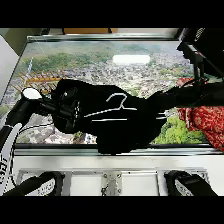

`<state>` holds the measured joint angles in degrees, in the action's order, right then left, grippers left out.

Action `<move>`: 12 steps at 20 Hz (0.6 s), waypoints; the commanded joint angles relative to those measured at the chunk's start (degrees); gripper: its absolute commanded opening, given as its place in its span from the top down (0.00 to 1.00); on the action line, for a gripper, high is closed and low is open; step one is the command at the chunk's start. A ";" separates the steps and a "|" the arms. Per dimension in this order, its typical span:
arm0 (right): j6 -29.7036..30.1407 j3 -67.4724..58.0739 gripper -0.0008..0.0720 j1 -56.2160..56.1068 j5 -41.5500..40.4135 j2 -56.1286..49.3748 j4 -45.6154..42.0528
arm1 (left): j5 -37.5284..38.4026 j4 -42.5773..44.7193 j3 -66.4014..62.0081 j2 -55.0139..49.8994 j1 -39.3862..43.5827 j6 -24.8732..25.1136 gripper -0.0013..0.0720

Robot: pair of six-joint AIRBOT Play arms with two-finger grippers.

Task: Fold the clothes and pants, and hang the long-sleeved shirts on hangers.

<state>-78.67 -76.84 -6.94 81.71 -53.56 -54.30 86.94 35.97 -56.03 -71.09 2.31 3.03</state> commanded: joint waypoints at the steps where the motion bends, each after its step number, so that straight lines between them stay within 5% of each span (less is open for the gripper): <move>1: 15.74 -0.04 0.05 13.03 6.21 -2.27 17.75 | -0.02 0.04 0.02 0.00 -0.02 -0.04 0.96; 6: 15.28 -0.04 0.05 19.76 5.64 -4.63 20.94 | -0.15 0.04 0.02 0.00 -0.02 -0.04 0.96; 12: 48.74 5.97 0.05 26.16 12.92 -5.97 24.26 | 0.02 0.02 0.02 0.00 -0.02 -0.07 0.96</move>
<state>-46.30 -74.28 14.85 88.88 -58.72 -33.63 86.89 36.03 -56.03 -71.09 2.31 2.87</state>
